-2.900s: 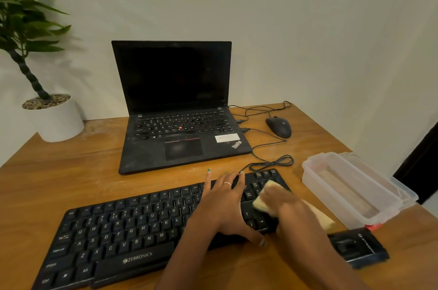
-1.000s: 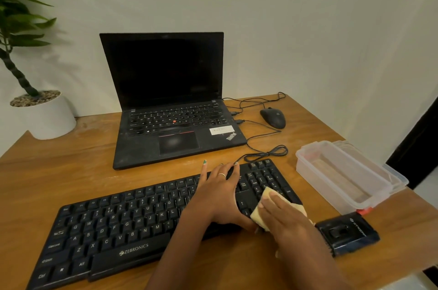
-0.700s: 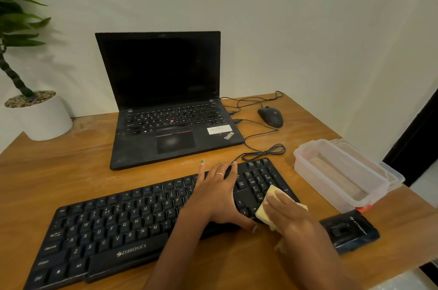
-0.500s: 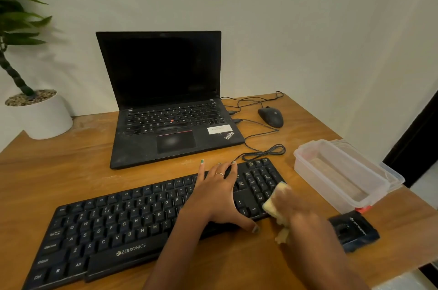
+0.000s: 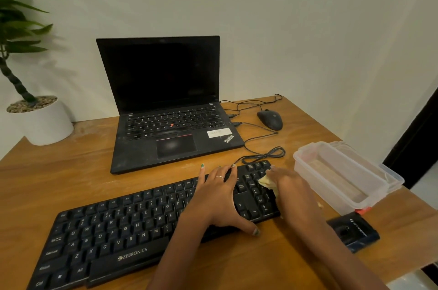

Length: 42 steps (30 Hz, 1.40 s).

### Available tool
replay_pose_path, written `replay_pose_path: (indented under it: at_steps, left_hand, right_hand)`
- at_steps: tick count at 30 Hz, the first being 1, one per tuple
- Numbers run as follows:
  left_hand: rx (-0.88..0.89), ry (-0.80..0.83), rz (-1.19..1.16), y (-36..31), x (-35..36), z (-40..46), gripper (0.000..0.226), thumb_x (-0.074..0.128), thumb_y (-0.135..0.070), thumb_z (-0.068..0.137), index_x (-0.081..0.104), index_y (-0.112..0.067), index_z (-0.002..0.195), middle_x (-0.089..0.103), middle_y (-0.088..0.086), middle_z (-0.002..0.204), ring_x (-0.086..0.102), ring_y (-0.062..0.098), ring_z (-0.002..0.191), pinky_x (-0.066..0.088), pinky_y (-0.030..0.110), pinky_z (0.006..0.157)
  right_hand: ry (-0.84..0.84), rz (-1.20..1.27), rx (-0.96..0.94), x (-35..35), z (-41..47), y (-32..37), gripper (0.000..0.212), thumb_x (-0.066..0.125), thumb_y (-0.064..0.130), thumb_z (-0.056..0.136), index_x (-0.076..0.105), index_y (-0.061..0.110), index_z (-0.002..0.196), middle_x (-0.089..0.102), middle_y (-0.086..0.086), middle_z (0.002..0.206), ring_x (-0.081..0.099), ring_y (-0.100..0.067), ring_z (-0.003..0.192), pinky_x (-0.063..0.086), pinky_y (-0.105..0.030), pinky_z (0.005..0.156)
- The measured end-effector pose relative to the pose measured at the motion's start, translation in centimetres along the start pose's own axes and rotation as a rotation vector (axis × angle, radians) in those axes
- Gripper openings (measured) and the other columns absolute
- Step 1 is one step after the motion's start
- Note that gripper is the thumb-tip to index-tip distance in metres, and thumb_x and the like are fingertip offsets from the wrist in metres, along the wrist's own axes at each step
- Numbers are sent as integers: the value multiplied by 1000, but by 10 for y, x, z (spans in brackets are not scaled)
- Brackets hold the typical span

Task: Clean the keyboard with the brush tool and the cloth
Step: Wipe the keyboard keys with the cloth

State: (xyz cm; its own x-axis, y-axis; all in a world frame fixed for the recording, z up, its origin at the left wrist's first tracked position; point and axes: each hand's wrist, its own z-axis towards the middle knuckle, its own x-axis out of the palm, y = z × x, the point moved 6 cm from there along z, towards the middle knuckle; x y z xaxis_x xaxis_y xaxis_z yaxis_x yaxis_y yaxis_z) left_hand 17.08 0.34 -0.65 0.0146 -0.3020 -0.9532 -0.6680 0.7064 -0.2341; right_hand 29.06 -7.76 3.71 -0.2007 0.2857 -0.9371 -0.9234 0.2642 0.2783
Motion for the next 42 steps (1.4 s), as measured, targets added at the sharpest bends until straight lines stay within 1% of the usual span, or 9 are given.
replay_pose_path:
  at_steps: [4,10,15,17,20,26,33,38,42]
  left_hand:
    - [-36,-22,20,4,-1,0,135,65,-82,60,-10,-21,154,-10,0,163,-13,18,148,-24,47,113]
    - [-17,-31,30,3,-3,-1,135,64,-83,60,-11,-22,154,-9,-1,163,-11,17,148,-20,50,115]
    - [19,3,53,-6,0,-2,136,65,-82,59,-14,-23,153,-11,0,163,-13,17,148,-21,51,114]
    - [17,-3,37,-7,-1,-3,135,65,-81,60,-13,-23,153,-11,0,163,-13,17,148,-22,51,114]
    - [22,-18,25,-7,-2,-4,133,67,-79,61,-10,-23,154,-9,-1,163,-12,17,148,-24,49,113]
    - [12,-25,21,-6,-2,-2,134,68,-79,60,-10,-25,154,-8,-3,163,-10,17,148,-13,51,118]
    - [10,-17,19,-6,-2,-3,135,68,-79,60,-12,-24,154,-7,-2,163,-8,19,148,-11,49,119]
    - [21,-15,9,-6,-2,-5,132,68,-78,61,-8,-23,154,-8,-1,163,-10,20,148,-12,50,118]
    - [27,-30,7,-8,-4,-5,129,70,-76,61,-1,-23,155,-5,0,163,-7,20,148,-12,50,118]
  right_hand:
    - [-30,58,4,2,21,3,40,49,0,87,57,16,123,60,-3,121,55,-17,110,41,-23,88]
    - [41,120,-131,-8,-30,0,46,49,-8,82,57,7,125,51,-7,135,42,-22,129,29,-27,106]
    - [422,-26,267,-1,-5,-22,34,58,16,88,51,16,122,57,-4,109,52,-18,111,41,-28,94]
    - [300,-69,254,-9,22,-22,36,59,12,86,55,13,122,59,-4,105,55,-20,97,44,-29,85]
    - [2,16,-52,-16,21,10,30,49,-1,84,61,9,109,60,-7,107,54,-25,98,45,-34,85]
    - [105,-6,-272,11,-26,38,41,48,5,89,53,8,129,49,-2,136,38,-17,129,24,-24,106]
    - [191,98,-171,-7,-42,12,35,53,4,80,65,25,106,61,8,106,57,-14,101,47,-29,87]
    - [-54,95,-2,-34,22,8,36,47,-3,84,61,9,114,61,-8,110,57,-27,102,46,-35,86]
    - [95,33,-152,9,31,24,33,47,-4,83,63,7,110,62,-10,105,58,-29,99,45,-35,82]
